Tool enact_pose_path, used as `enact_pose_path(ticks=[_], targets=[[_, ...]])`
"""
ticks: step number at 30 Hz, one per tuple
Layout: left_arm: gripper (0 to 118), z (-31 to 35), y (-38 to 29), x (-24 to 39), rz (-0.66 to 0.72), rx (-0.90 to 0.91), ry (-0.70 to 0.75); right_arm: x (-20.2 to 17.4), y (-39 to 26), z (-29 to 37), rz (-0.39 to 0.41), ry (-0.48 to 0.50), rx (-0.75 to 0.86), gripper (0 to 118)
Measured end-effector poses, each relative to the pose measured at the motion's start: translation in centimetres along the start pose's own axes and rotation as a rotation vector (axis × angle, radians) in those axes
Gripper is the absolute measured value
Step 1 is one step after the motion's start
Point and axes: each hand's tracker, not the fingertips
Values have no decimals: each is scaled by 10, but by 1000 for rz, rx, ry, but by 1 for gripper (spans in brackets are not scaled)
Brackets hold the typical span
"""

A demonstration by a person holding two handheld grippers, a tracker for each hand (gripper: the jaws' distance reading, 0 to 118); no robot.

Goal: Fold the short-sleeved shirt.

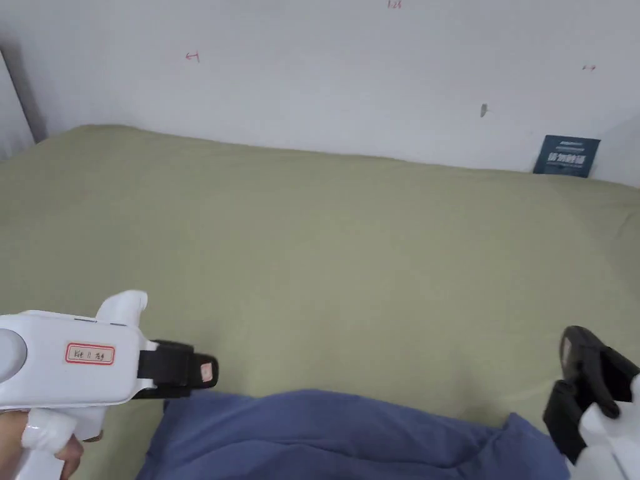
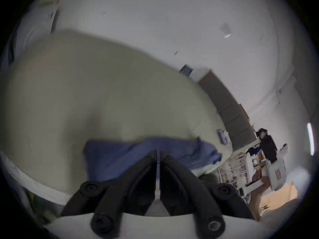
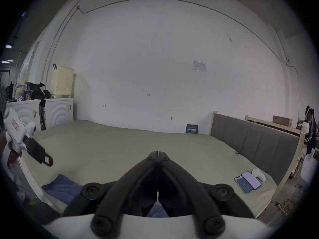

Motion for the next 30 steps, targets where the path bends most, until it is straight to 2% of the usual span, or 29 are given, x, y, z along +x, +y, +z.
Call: enact_pose_path(ticks=[2, 5, 10, 11, 12, 13, 14, 15, 16, 20, 22, 25, 26, 27, 28, 30], targets=[[3, -5, -4, -34, 113, -18, 73, -4, -5, -1, 4, -7, -8, 1], [3, -10, -4, -70, 154, -41, 67, -7, -9, -6, 6, -11, -40, 1], [4, -19, -2, -94, 202, -71, 8, -15, -19, -19, 32, -2, -94, 1], [6, -23, -3, -98, 207, -83, -43, -16, -20, -21, 24, 3, -99, 1], [19, -26, -3, -101, 215, -101, -85, -17, -21, -22, 24, 2, -105, 1], [65, -33, -5, -103, 223, -130, -128, -19, -23, -24, 29, 4, -117, 1], [99, -41, -3, -108, 230, -155, -150, -20, -24, -26, 34, 7, -126, 1], [116, -47, -4, -110, 225, -164, -163, -21, -26, -28, 40, 8, -137, 1], [117, -53, -4, -112, 228, -156, -185, -22, -27, -30, 47, 11, -151, 1], [116, -85, -6, -120, 287, -197, -240, -22, -31, -32, 43, 16, -172, 1], [116, -92, -4, -118, 280, -185, -269, -22, -32, -31, 47, 14, -176, 1], [113, -97, -1, -116, 351, -159, -299, -18, -33, -31, 49, 10, -188, 1], [102, -97, -2, -114, 348, -161, -305, -16, -33, -31, 42, 9, -190, 1], [73, -97, -2, -113, 347, -160, -299, -15, -33, -30, 35, 5, -191, 1], [12, -98, -4, -111, 347, -164, -268, -13, -32, -28, 32, 4, -192, 1], [8, -105, -9, -109, 297, -183, -129, -11, -32, -25, 27, -2, -190, 1]])
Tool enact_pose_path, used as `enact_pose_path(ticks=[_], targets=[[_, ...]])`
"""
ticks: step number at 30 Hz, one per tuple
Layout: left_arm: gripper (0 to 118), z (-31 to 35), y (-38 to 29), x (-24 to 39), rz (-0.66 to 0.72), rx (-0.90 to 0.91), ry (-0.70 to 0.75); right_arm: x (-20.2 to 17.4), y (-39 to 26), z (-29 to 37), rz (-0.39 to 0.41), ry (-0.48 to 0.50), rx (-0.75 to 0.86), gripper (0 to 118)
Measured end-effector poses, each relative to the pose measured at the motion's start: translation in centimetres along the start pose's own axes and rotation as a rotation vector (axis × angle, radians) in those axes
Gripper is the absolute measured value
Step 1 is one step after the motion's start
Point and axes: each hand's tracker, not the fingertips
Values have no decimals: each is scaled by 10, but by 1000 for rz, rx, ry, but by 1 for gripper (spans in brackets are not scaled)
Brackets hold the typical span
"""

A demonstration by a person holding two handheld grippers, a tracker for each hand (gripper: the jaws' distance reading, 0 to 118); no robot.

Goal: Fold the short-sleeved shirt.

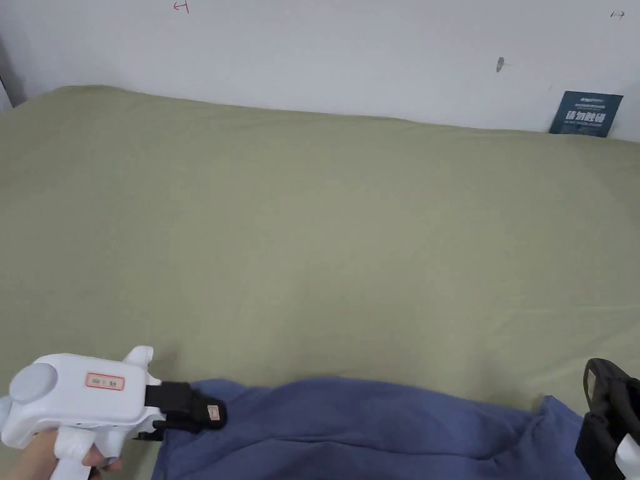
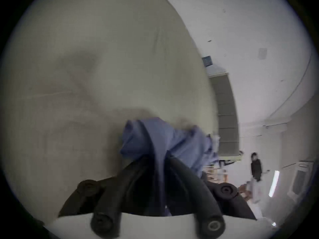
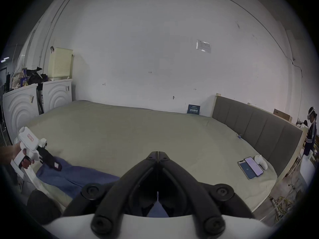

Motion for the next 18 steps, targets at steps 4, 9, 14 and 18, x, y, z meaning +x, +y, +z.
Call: enact_pose_path(ticks=[4, 9, 14, 18], targets=[[7, 13, 1, 1, 74, 51, -49, 6, 3, 8, -4, 3, 4, 1], [7, 44, 6, 12, 53, 59, -31, 12, 8, 11, -13, 2, 17, 1], [7, 98, 12, 16, 62, 169, 37, 20, 10, 14, -40, 9, 27, 1], [7, 124, 7, 31, 45, 199, 92, 23, 10, 15, -50, 14, 32, 1]])
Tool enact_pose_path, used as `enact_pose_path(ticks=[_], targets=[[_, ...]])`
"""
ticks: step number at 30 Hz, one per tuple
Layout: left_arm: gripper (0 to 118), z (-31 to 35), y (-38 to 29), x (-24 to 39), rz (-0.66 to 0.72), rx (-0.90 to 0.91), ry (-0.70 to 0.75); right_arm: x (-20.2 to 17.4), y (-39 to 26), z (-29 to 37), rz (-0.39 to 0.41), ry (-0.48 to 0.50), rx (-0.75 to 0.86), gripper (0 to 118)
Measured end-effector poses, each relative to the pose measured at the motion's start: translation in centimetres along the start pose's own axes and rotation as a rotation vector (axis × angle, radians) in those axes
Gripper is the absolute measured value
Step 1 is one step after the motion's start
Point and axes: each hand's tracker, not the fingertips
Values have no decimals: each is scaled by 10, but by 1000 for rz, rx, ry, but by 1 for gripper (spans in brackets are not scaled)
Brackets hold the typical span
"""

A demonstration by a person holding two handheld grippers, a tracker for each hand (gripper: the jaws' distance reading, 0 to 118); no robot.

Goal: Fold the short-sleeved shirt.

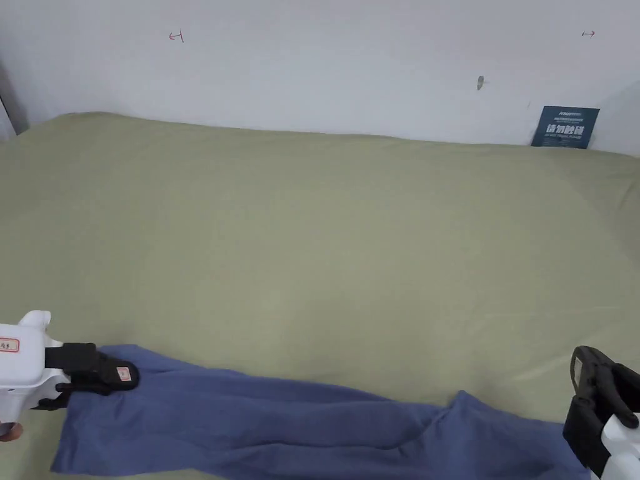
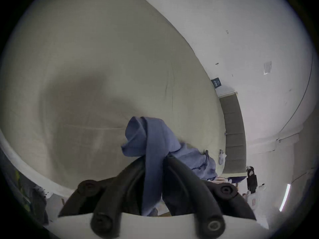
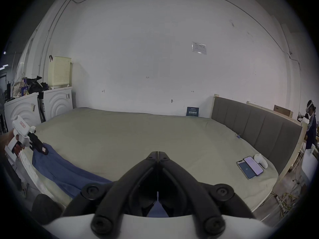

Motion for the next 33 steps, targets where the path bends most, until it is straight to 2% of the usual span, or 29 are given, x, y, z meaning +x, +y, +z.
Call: enact_pose_path(ticks=[7, 11, 16, 22, 23, 24, 25, 26, 27, 29, 31, 32, 33], targets=[[7, -14, -24, 88, -114, -12, 30, 10, -5, 7, -23, -9, -2, 1], [7, -42, -44, 147, -238, -59, 50, 21, -9, 12, -37, -27, -6, 1], [7, -111, -82, 206, -314, -136, 109, 38, -18, 12, -69, -51, -32, 1], [7, -212, -118, 232, -365, -215, 113, 55, -25, 17, -82, -79, -47, 1], [12, -229, -124, 233, -369, -218, 102, 58, -26, 18, -85, -85, -53, 1], [34, -242, -128, 234, -364, -229, 88, 60, -28, 18, -86, -92, -58, 1], [88, -255, -131, 234, -353, -263, 69, 62, -29, 18, -90, -99, -64, 1], [117, -263, -137, 234, -339, -260, 42, 64, -29, 19, -97, -103, -70, 1], [118, -266, -135, 235, -329, -209, 19, 66, -30, 20, -102, -107, -72, 1], [115, -261, -132, 233, -347, -241, 55, 68, -31, 21, -101, -113, -76, 1], [113, -237, -128, 228, -349, -247, 24, 69, -32, 20, -101, -114, -80, 1], [107, -226, -123, 225, -350, -242, 12, 69, -33, 18, -105, -112, -83, 1], [96, -210, -116, 220, -346, -205, -8, 69, -33, 16, -113, -107, -87, 1]])
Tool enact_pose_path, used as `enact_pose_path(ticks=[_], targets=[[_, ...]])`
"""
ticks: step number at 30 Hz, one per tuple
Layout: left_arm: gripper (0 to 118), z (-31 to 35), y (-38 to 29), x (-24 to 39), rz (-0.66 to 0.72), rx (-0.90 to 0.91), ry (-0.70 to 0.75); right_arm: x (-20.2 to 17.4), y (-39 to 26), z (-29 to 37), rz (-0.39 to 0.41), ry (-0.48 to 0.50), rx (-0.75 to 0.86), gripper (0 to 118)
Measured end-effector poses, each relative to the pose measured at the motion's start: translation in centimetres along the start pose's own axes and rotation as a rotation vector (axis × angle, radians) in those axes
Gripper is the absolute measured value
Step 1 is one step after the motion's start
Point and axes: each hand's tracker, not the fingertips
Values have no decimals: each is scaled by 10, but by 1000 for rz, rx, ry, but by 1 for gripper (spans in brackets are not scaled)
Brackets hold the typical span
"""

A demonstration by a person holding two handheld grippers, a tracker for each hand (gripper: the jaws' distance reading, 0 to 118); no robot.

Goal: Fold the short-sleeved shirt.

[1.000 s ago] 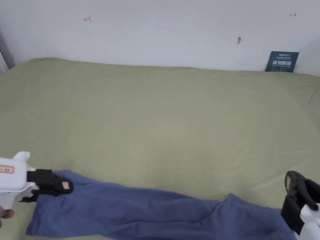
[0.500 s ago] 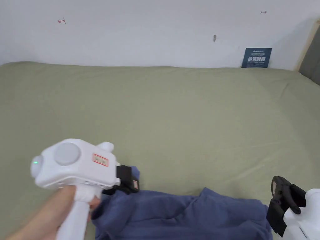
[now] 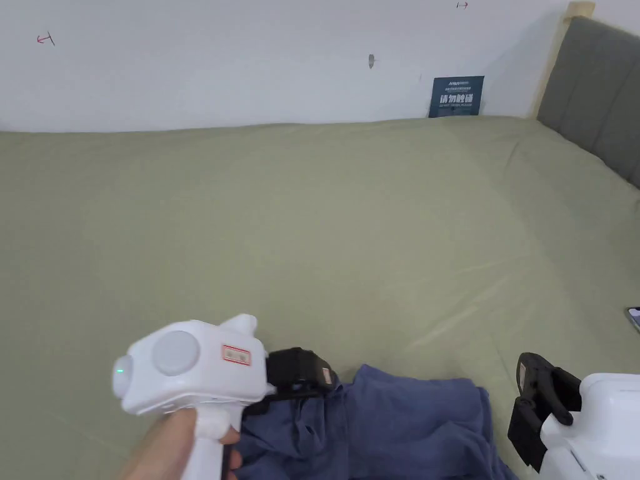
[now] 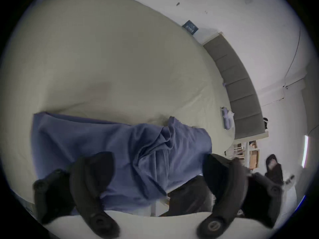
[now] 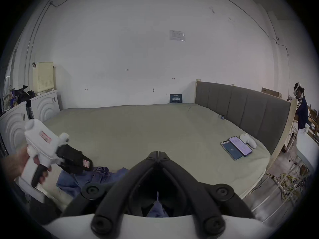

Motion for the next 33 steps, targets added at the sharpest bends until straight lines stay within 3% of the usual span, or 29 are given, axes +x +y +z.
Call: enact_pose_path(ticks=[1, 2, 3, 7, 13, 17, 20, 24, 28, 31, 33], targets=[[59, 18, 0, -3, -7, 48, -15, -1, -1, -2, -9, 8, -3, 1], [12, 29, 0, -10, -1, 66, -9, -3, -1, -4, -12, 13, -6, 1], [0, 35, 1, -17, 14, 72, 7, -6, -2, -5, -12, 20, -9, 1], [0, 36, 1, -32, 48, 42, 31, -17, -4, -12, 0, 51, -24, 1], [0, -71, -31, -21, 52, -127, -76, -21, -6, -9, 22, 58, -45, 1], [0, -91, -39, -10, 53, -103, -74, -16, -7, -9, 24, 45, -58, 1], [0, -64, -32, -9, 45, -106, -75, -17, -7, -12, 25, 45, -62, 1], [0, 21, -15, -22, -20, -3, -98, -26, -5, -16, 23, 62, -59, 1], [0, 95, -4, -68, -5, 109, 10, -41, -4, -19, 45, 98, -55, 1], [0, 109, -4, -101, 30, 96, 86, -51, -4, -23, 49, 118, -59, 1], [0, 103, -5, -121, 63, 75, 51, -58, -5, -24, 62, 124, -64, 1]])
